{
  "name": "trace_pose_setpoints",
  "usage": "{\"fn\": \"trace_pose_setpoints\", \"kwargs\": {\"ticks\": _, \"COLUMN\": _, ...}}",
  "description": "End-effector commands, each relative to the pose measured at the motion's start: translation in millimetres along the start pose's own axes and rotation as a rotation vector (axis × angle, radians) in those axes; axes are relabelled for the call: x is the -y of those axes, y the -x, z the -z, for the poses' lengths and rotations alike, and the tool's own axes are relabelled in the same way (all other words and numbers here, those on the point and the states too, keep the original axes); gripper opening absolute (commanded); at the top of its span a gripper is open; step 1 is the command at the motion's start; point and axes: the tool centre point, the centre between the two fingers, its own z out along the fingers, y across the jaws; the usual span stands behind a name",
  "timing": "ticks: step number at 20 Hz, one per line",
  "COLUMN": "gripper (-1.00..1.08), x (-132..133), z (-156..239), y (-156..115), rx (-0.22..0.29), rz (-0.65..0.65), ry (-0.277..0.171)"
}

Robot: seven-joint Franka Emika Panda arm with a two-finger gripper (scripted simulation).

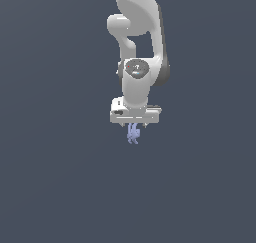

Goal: Pick up the object and move it to a goal position.

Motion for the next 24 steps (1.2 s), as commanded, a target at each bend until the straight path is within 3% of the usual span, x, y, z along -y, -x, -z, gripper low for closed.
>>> {"fn": "trace_pose_setpoints", "kwargs": {"ticks": 1, "gripper": 1.0, "x": 2.9, "z": -6.1, "y": 4.2, "rx": 0.001, "rz": 0.006, "ry": 0.002}}
{"fn": "trace_pose_setpoints", "kwargs": {"ticks": 8, "gripper": 1.0, "x": 3.7, "z": -10.5, "y": 5.2, "rx": 0.002, "rz": 0.007, "ry": 0.002}}
{"fn": "trace_pose_setpoints", "kwargs": {"ticks": 23, "gripper": 1.0, "x": 3.8, "z": -58.8, "y": 6.2, "rx": 0.002, "rz": 0.008, "ry": 0.002}}
{"fn": "trace_pose_setpoints", "kwargs": {"ticks": 24, "gripper": -1.0, "x": 3.8, "z": -58.8, "y": 6.2, "rx": 0.002, "rz": 0.008, "ry": 0.002}}
